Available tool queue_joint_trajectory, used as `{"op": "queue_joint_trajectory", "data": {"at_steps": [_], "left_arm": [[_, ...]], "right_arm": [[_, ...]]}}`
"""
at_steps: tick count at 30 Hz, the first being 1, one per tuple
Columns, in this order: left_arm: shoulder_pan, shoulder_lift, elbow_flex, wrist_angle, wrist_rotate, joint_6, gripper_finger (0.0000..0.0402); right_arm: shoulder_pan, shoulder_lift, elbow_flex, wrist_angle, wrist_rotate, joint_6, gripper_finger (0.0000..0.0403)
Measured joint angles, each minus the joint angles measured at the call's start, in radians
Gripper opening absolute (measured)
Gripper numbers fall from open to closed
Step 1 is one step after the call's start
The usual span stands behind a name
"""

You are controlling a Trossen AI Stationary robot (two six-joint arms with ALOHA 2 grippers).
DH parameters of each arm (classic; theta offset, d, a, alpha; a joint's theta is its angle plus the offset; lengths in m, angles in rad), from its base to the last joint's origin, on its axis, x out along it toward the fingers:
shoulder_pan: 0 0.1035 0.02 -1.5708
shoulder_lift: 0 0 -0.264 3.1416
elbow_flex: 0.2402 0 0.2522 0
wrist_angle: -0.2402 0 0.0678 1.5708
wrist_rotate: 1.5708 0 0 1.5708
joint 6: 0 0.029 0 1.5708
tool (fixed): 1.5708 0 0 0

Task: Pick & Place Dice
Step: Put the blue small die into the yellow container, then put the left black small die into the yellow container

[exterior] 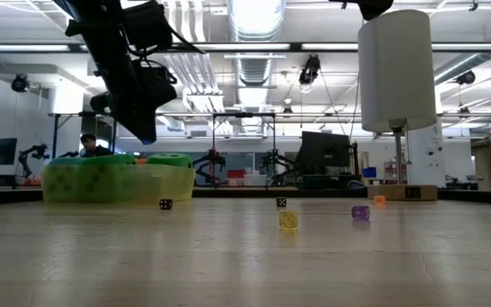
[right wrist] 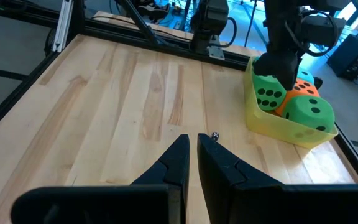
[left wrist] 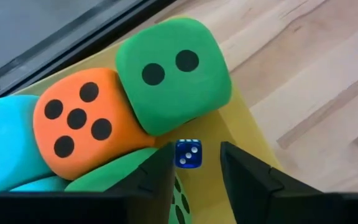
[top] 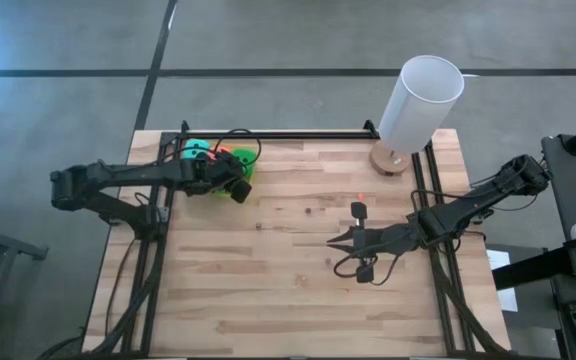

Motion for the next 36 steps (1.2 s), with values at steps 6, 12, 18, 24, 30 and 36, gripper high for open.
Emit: {"op": "queue_joint_trajectory", "data": {"at_steps": [6,12,18,24,30,36], "left_arm": [[0.020,0.000,0.000,-0.003,0.000,0.004,0.0175],[0.025,0.000,0.000,-0.027,0.000,0.004,0.0200],[0.025,0.000,-0.058,-0.030,0.007,0.002,0.0212],[0.025,-0.002,-0.078,-0.019,0.007,0.003,0.0216],[0.025,-0.006,-0.043,-0.024,0.007,0.011,0.0207],[0.018,-0.010,0.006,-0.024,0.076,0.030,0.0193]], "right_arm": [[0.000,0.000,0.000,0.000,0.000,0.000,0.0028],[0.000,0.000,0.000,0.000,0.000,0.000,0.0028],[0.000,0.000,0.000,0.000,0.000,0.000,0.0028],[0.000,0.000,0.000,0.000,0.000,0.000,0.0028],[0.000,0.000,0.000,0.001,0.000,0.000,0.0028],[0.000,0.000,0.000,0.001,0.000,0.000,0.0028]]}}
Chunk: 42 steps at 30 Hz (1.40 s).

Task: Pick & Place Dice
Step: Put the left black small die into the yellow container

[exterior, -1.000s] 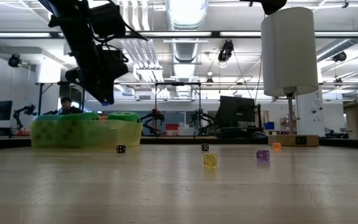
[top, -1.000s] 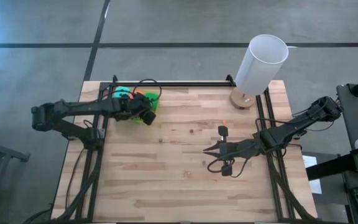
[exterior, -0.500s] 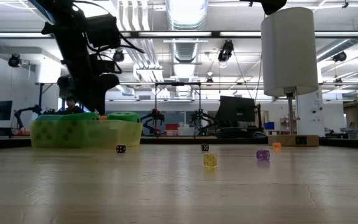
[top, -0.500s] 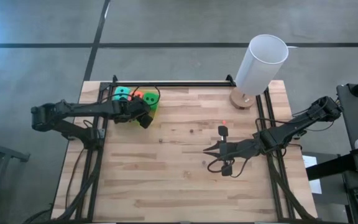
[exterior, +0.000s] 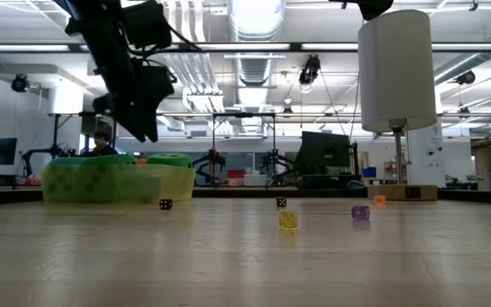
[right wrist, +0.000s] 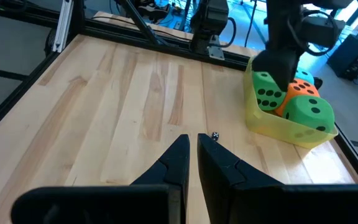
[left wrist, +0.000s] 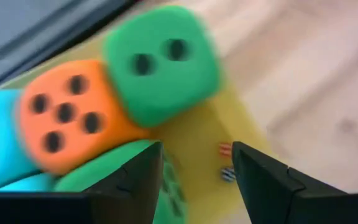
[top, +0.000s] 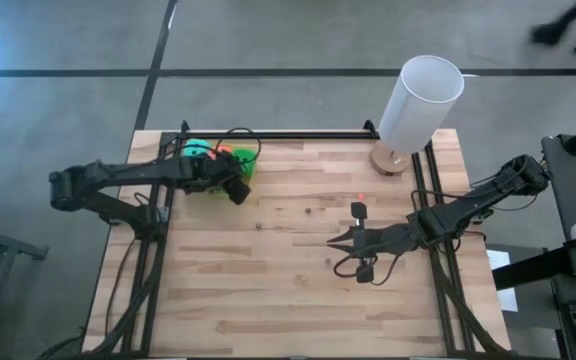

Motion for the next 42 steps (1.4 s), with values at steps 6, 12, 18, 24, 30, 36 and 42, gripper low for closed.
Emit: {"op": "queue_joint_trajectory", "data": {"at_steps": [6,12,18,24,30,36,42], "left_arm": [[-0.069,0.000,-0.006,0.055,0.184,0.172,0.0179],[-0.227,0.000,-0.007,0.088,0.193,0.413,0.0166],[-0.347,0.031,-0.007,0.186,0.198,0.530,0.0157],[-0.349,0.141,-0.007,0.217,0.246,0.534,0.0145],[-0.340,0.274,-0.001,0.245,0.249,0.558,0.0132],[-0.307,0.351,-0.004,0.249,0.250,0.554,0.0127],[-0.291,0.380,-0.004,0.288,0.250,0.555,0.0128]], "right_arm": [[0.000,0.000,0.000,0.000,0.000,0.000,0.0028],[0.000,0.000,0.000,0.000,0.000,0.000,0.0028],[0.000,0.000,0.000,0.000,0.000,0.000,0.0028],[0.000,0.000,0.000,0.000,0.000,0.000,0.0028],[0.000,0.000,0.000,0.000,0.000,0.000,0.0028],[0.000,0.000,0.000,0.000,0.000,0.000,0.0028],[0.000,0.000,0.000,0.000,0.000,0.000,0.0028]]}}
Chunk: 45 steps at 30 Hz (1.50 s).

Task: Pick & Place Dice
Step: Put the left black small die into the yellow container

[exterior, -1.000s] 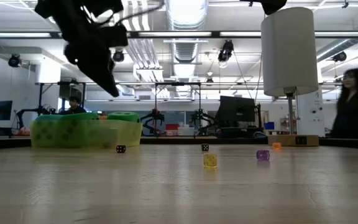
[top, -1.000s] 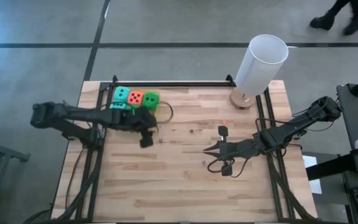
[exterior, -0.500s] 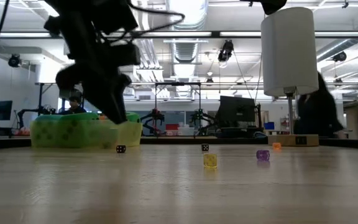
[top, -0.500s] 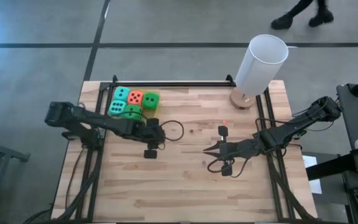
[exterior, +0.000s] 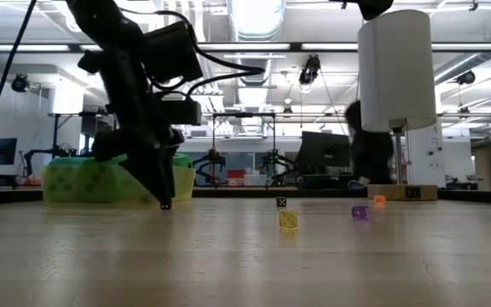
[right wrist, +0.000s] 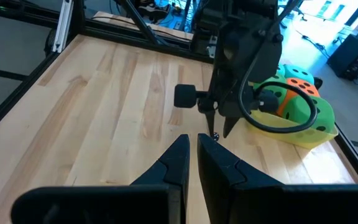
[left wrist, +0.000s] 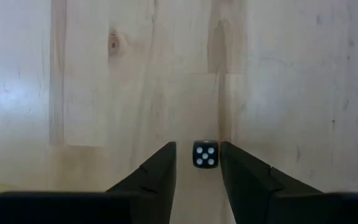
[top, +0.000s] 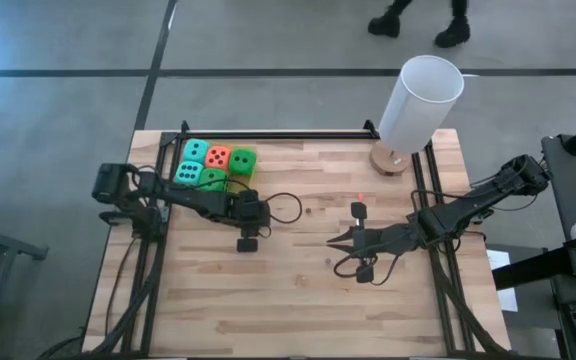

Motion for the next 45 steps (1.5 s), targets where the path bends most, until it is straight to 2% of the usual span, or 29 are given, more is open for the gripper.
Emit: {"op": "queue_joint_trajectory", "data": {"at_steps": [8,34,45], "left_arm": [[0.003,0.000,-0.001,0.001,0.063,-0.003,0.0126],[0.025,0.001,-0.002,0.007,0.067,-0.080,0.0125],[0.024,0.039,-0.002,0.014,0.068,-0.088,0.0117]], "right_arm": [[0.000,0.000,0.000,0.000,0.000,0.000,0.0028],[0.000,0.000,0.000,0.000,0.000,0.000,0.0028],[0.000,0.000,0.000,-0.001,0.000,0.000,0.0028]]}}
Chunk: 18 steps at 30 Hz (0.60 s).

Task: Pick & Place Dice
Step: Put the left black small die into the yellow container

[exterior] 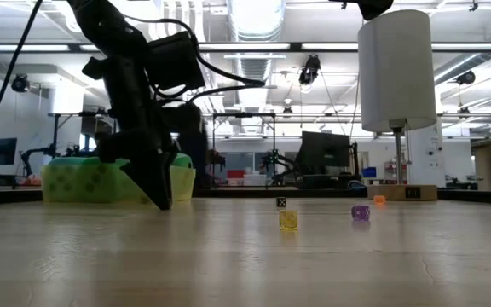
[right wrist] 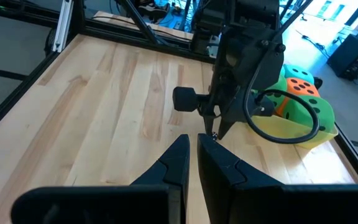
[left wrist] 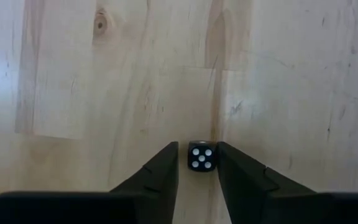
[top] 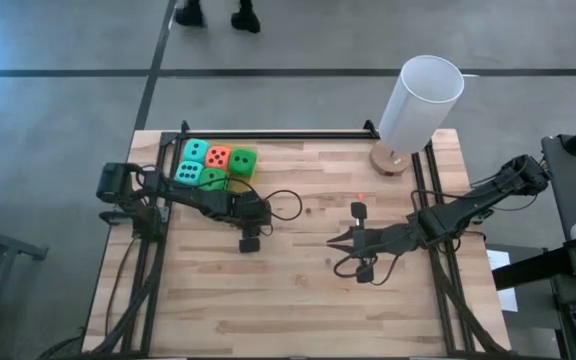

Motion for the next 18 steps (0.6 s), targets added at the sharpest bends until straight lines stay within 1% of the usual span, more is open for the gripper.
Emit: {"op": "queue_joint_trajectory", "data": {"at_steps": [3,9,18], "left_arm": [[0.000,-0.001,0.000,-0.001,0.001,0.000,0.0106],[-0.001,-0.002,0.000,-0.001,0.004,0.034,0.0047],[-0.001,-0.026,0.004,-0.010,-0.001,0.027,0.0045]], "right_arm": [[0.000,0.000,0.000,0.000,0.000,0.000,0.0028],[0.000,0.000,0.000,0.000,0.000,0.000,0.0028],[0.000,0.000,0.000,0.000,0.000,0.000,0.0028]]}}
